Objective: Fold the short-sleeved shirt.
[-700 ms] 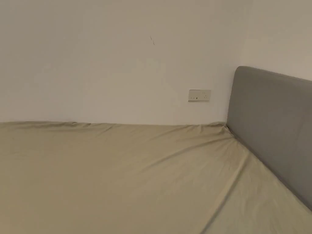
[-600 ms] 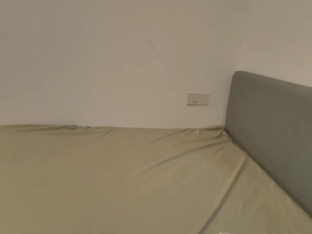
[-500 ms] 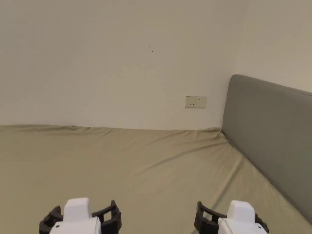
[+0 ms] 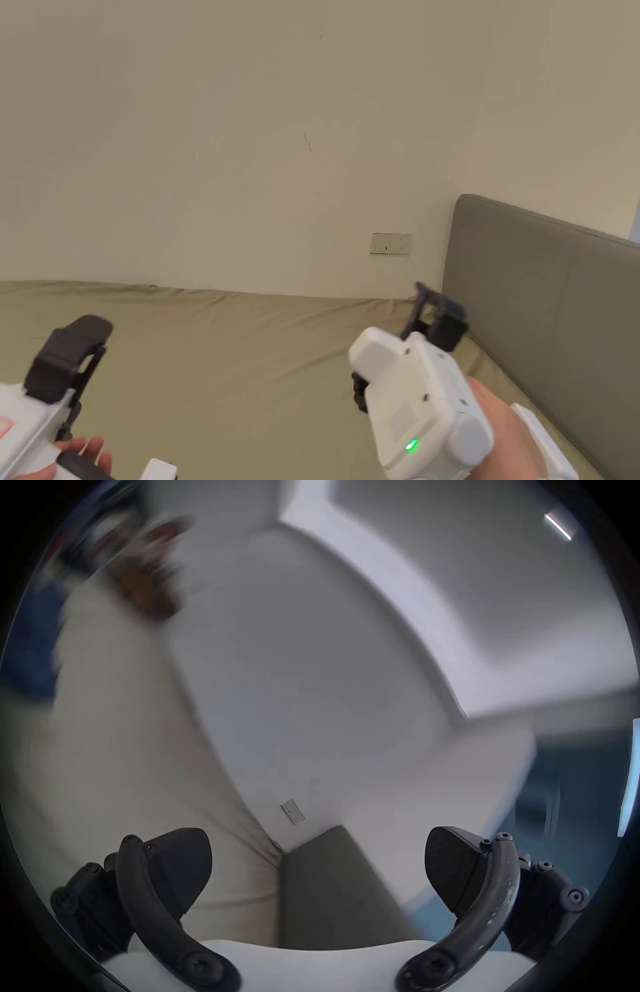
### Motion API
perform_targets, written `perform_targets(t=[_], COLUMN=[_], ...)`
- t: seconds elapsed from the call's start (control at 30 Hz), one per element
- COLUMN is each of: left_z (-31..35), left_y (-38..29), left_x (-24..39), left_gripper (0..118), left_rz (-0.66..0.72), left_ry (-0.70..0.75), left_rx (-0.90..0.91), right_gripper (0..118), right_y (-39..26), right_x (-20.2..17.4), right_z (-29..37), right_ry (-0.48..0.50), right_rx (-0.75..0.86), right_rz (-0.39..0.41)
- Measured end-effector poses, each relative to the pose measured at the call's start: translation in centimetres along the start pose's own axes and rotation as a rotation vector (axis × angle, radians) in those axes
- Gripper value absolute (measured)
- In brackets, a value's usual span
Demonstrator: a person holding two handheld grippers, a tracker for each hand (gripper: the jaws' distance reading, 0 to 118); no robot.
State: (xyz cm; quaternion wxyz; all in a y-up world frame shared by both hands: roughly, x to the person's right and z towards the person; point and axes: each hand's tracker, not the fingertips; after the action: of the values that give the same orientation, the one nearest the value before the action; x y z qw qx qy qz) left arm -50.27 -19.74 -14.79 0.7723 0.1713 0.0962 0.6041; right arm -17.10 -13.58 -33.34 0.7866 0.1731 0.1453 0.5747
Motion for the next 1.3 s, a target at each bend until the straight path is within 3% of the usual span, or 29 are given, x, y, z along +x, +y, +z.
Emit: perform_targets(t=[0.03,0.1,0.17,0.2,0.37,0.43,0.5,0.53,0.57,0.63,0.7,0.83,1.3], left_z=[0.4,2.2,2.7,1.7,-0.9,-1.9,-2.2,-2.4,-2.5,-2.3,-2.3,-2.3,-2.0], left_y=[0.6,-0.3,-0.4,0.4,-4.6,-7.8,-10.6,-11.9,-13.2,-14.8,-15.6,-15.2,-14.1], left_x=[-1.9,-2.5,-1.9,-2.3,6.8,9.9,11.6,12.0,12.1,11.6,11.1,10.0,9.4], left_gripper=[118,118,118,118,118,118,118,118,118,118,118,118,118], left_rz=[0.094,0.114,-0.040,-0.165,-0.892,-1.140,-1.327,-1.394,-1.440,-1.479,-1.451,-1.324,-1.315], left_ry=[0.013,0.058,0.190,0.228,0.312,0.271,0.227,0.208,0.201,0.181,0.187,0.191,0.202], left_rx=[0.006,0.055,0.065,0.060,0.072,0.073,0.041,0.025,0.014,0.001,-0.030,-0.062,-0.024], right_gripper=[118,118,118,118,118,118,118,118,118,118,118,118,118], right_y=[0.7,1.1,1.3,1.3,-2.9,-6.1,-9.3,-10.4,-11.3,-11.6,-12.0,-11.9,-9.0], right_x=[-1.0,-2.4,-2.7,-2.4,2.5,4.3,4.8,4.9,4.7,4.6,4.2,3.7,3.5], right_z=[-0.1,-0.3,-0.5,-0.6,-1.1,-0.9,-0.2,0.2,0.5,2.2,2.7,3.3,3.8], right_ry=[0.024,0.053,0.082,0.100,0.160,0.165,0.131,0.113,0.093,0.066,0.043,0.053,0.069], right_rx=[0.016,0.057,0.048,0.032,-0.076,-0.076,-0.036,-0.045,-0.061,-0.074,-0.118,-0.100,-0.046], right_rz=[0.114,0.197,0.126,0.043,-0.737,-1.080,-1.317,-1.382,-1.400,-1.364,-1.310,-1.290,-1.172])
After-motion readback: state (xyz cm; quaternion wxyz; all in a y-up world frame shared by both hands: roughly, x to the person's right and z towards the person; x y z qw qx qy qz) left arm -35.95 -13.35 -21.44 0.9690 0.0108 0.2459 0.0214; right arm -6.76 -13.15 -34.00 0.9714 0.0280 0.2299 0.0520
